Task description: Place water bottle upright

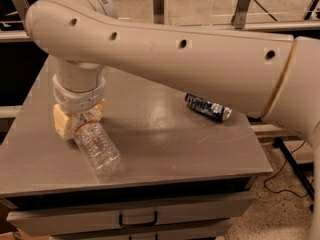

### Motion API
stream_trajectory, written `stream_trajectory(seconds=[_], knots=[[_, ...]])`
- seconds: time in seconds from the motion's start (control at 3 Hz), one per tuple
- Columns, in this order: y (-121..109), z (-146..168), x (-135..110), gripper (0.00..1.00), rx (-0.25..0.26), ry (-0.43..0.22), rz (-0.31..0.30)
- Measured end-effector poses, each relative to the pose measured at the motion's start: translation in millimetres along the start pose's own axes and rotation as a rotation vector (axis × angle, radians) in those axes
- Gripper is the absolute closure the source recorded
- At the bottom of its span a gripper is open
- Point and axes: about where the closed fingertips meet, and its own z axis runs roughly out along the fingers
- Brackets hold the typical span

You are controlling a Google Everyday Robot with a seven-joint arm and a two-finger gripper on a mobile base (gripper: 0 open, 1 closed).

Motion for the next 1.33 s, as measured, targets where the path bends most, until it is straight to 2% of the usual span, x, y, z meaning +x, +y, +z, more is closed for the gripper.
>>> stream_trajectory(seconds=[0.33, 0.67, 1.0, 1.33], knots=[[-21, -10, 0, 0.65, 0.055, -0.006, 0.003], [-48, -42, -17, 0.88, 0.091, -0.096, -0.037], [-74, -91, -48, 1.0, 0.08, -0.247, -0.115], [-102, -159, -72, 1.0, 0.059, -0.441, -0.173]])
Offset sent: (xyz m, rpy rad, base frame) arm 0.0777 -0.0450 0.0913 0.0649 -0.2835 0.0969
